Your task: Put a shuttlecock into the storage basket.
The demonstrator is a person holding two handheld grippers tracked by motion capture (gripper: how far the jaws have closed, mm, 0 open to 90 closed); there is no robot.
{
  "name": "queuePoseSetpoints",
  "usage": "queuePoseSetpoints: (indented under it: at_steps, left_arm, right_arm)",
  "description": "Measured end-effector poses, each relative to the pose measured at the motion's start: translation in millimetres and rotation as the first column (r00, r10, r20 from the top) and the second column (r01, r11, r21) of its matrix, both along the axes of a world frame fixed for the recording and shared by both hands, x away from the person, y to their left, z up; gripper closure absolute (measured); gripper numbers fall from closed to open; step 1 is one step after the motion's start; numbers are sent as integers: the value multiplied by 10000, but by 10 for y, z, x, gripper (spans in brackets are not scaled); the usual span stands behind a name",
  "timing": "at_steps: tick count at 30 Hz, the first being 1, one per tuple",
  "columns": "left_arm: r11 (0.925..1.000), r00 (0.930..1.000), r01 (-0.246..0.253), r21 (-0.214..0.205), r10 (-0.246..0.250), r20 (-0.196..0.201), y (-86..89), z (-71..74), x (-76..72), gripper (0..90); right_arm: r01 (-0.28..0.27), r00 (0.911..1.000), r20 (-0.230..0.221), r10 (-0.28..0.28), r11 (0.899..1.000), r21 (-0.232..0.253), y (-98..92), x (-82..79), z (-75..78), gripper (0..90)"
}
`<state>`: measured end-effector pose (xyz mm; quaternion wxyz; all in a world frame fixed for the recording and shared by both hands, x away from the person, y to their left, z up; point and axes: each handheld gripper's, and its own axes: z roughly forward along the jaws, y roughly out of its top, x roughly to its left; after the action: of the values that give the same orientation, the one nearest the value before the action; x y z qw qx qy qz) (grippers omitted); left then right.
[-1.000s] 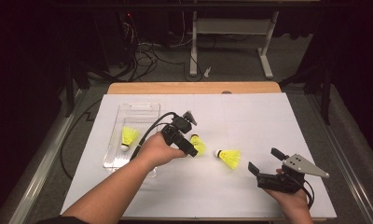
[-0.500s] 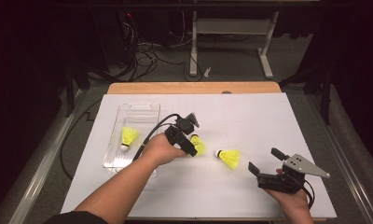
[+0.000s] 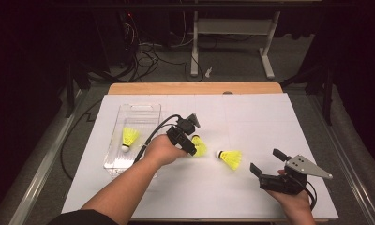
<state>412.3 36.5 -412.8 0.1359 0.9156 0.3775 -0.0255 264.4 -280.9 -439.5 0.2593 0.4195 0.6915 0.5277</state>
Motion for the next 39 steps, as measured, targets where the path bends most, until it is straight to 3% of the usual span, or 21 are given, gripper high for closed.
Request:
queuePoseSetpoints:
  at_steps: [15,27,32,39]
  left_arm:
    - [9993,9992,-356,-88,358,171,4,-24,81,619]
    - [9994,9983,-331,45,328,479,-6,-43,77,781]
    - [9992,9956,-384,142,370,857,8,-32,71,877]
    - [9998,9960,-172,31,169,881,31,22,38,898]
  right_arm:
    - [8,10000,-54,-7,10000,82,-10,-1,-10,8]
    - [12,10000,-56,-12,10000,77,-10,-3,-10,8]
    - [27,10000,-58,-26,10000,83,-15,-3,-11,8]
    - [42,10000,-62,-41,9999,94,-23,-6,-8,8]
